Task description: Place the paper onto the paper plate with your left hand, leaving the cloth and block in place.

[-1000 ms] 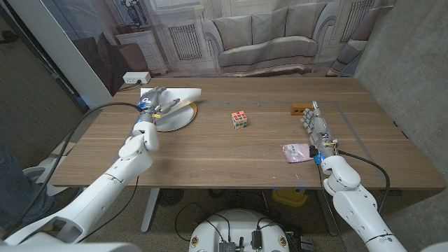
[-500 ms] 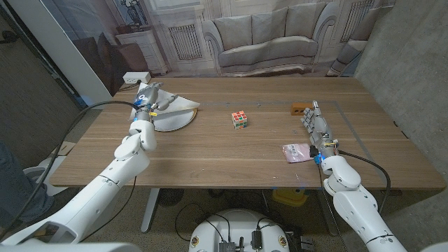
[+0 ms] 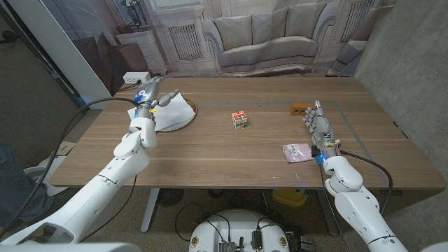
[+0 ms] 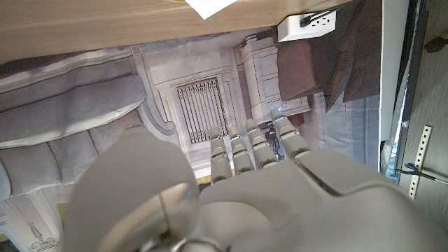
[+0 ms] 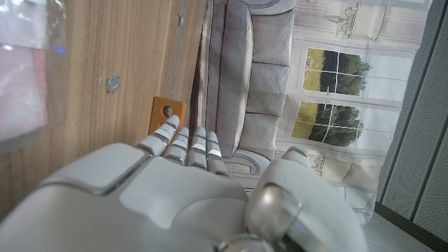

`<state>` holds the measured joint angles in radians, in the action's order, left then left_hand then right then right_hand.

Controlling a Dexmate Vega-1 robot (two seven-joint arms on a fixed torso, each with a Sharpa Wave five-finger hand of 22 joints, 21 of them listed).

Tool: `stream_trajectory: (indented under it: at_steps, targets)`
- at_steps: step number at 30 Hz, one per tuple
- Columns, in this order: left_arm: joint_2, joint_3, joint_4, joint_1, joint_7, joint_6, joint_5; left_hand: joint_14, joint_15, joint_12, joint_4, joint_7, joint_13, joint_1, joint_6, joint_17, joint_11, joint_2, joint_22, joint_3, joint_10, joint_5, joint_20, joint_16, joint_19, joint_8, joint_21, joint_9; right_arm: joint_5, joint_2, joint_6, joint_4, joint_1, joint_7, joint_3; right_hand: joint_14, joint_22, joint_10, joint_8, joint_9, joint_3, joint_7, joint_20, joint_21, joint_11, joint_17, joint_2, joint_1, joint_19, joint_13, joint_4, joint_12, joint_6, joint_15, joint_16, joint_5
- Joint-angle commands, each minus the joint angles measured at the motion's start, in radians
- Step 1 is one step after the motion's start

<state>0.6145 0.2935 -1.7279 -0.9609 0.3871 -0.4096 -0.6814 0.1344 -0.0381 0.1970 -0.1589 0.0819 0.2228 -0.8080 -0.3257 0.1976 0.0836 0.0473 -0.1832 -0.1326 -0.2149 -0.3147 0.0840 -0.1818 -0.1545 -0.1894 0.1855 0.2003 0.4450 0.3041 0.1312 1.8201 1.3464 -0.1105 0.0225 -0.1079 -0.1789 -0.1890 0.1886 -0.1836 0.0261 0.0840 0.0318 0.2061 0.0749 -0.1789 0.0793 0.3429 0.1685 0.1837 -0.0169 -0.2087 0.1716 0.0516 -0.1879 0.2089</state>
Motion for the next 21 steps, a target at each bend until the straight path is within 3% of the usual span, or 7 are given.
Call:
stream_trajectory:
  at_steps: [1,21]
  targets:
    - [0.008,0.004,-0.042,-0.003,-0.002,0.005,-0.009,-0.004,-0.003,0.005,0.0,-0.004,0.003,0.005,0.006,0.004,-0.001,-0.001,-0.002,-0.006,0.003,-0.008,-0.002,-0.009,0.003,-0.005,0.008,0.003,0.006,0.0,0.014,-0.007,0.005,0.007,-0.006,-0.008,-0.005,-0.007,0.006,-0.004,0.007,-0.003,-0.001,-0.005,0.001,-0.004,0.002,0.004,0.002,0.001,0.002,-0.003,0.006,-0.002,0.002,-0.002]
    - [0.037,-0.018,-0.145,-0.041,-0.041,-0.037,-0.034,-0.003,-0.001,0.008,0.005,-0.006,0.002,0.008,0.005,0.003,-0.002,0.002,-0.001,-0.011,0.004,-0.014,0.0,-0.011,0.005,-0.008,0.01,0.002,0.01,-0.004,0.045,-0.011,0.02,0.022,-0.008,-0.009,-0.005,-0.009,0.006,-0.004,0.008,-0.005,-0.001,-0.005,0.002,-0.004,0.003,0.005,0.002,0.002,0.001,-0.003,0.006,0.0,0.001,-0.002]
